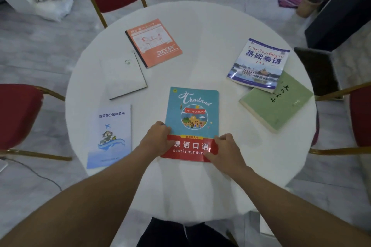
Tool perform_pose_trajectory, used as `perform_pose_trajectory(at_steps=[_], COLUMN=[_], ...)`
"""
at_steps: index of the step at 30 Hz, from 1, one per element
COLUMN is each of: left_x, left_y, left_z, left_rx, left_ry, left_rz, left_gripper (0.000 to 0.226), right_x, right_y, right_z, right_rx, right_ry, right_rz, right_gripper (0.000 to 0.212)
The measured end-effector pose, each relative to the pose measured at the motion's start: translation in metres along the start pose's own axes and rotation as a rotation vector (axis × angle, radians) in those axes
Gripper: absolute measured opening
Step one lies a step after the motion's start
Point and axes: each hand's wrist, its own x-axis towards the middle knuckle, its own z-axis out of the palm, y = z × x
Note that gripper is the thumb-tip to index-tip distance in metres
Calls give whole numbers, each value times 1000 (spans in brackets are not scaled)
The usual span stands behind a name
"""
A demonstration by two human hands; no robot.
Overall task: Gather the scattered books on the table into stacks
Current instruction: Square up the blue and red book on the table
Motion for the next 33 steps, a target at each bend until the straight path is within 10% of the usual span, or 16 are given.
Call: perform_pose_trajectory(at_steps=[9,33], left_x=[36,8], left_y=[2,10], left_z=[-8,4], left_rx=[-189,67], left_ry=[4,-130], left_rz=[-21,-9], left_gripper=[87,76], right_x=[52,14], right_y=[-19,-14], right_z=[-12,8], right_rx=[145,5], right_ry=[53,-68], right_rz=[70,94], right_gripper=[65,95])
